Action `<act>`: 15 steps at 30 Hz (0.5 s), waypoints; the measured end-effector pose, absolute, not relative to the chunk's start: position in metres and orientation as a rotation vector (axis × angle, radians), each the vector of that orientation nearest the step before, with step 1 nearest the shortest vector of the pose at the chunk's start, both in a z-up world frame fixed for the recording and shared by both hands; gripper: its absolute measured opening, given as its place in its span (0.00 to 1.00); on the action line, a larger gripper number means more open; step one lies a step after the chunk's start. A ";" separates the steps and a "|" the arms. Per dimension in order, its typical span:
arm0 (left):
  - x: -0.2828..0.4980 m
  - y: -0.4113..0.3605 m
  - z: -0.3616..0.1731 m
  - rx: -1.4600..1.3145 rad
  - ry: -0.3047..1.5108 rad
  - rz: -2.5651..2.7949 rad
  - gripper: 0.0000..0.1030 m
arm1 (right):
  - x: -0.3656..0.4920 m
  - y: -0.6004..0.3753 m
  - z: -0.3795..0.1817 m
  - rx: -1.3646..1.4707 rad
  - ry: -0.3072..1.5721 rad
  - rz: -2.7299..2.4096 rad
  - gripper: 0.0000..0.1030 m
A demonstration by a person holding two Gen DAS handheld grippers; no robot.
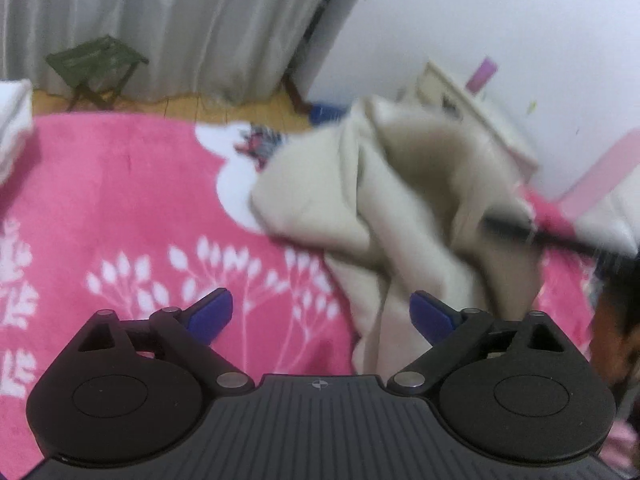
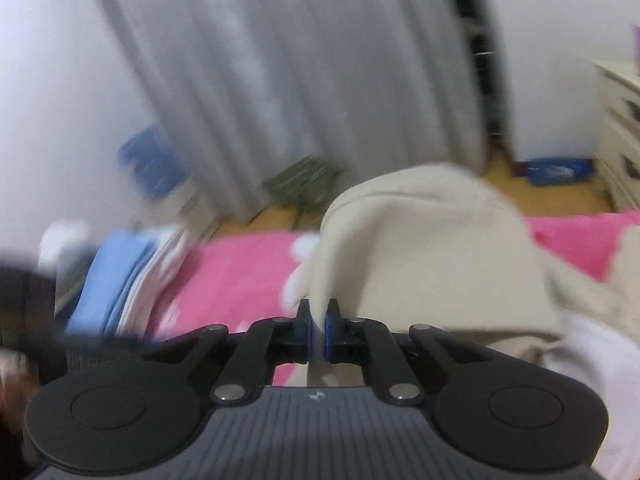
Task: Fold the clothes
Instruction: 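Grasp an edge of the beige jacket with the right tool and lift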
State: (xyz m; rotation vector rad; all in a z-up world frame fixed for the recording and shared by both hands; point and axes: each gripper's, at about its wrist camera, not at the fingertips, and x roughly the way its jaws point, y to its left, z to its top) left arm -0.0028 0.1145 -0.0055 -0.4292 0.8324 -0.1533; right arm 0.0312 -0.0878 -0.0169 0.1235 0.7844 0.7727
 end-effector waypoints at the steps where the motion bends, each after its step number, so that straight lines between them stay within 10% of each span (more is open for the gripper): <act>1: -0.004 0.117 -0.002 -0.437 0.818 -0.162 0.87 | 0.027 -0.080 -0.023 0.120 0.806 0.797 0.06; 15: 0.006 0.092 -0.032 -0.342 0.931 -0.243 0.75 | -0.114 0.024 -0.091 -0.296 1.040 1.355 0.07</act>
